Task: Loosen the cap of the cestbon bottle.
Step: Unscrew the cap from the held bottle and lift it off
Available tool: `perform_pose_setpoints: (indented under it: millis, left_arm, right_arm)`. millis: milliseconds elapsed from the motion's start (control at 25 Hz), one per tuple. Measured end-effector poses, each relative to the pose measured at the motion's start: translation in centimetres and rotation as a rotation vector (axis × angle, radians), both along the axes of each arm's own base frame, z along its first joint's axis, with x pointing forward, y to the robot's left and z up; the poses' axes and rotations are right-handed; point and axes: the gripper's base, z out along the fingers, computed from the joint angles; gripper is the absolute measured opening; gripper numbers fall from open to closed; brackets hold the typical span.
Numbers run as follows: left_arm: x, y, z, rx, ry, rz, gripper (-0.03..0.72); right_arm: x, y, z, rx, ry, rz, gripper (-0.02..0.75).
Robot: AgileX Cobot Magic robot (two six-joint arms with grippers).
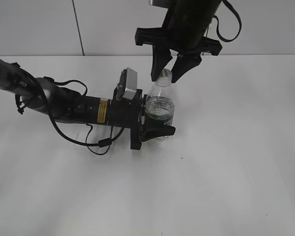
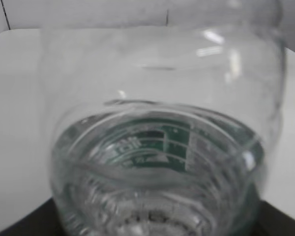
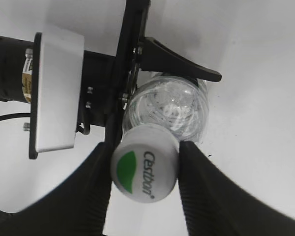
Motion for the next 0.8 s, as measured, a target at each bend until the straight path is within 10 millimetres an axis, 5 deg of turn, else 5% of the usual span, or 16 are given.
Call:
perform_pose_setpoints:
  millis: [480,800]
  left_arm:
    - [0.01,0.01,0.06,0.006,-0.003,-0.001,0.404]
    - [-0.01,-0.02,0.09,0.007,-0.006,-0.004,0.404]
  right_arm:
    - [-0.02,-0.03,0.03,-0.009,-0.025,0.071,0.309]
    - [0.01,-0.01,0.07,-0.031,-0.123,0.341,0.308]
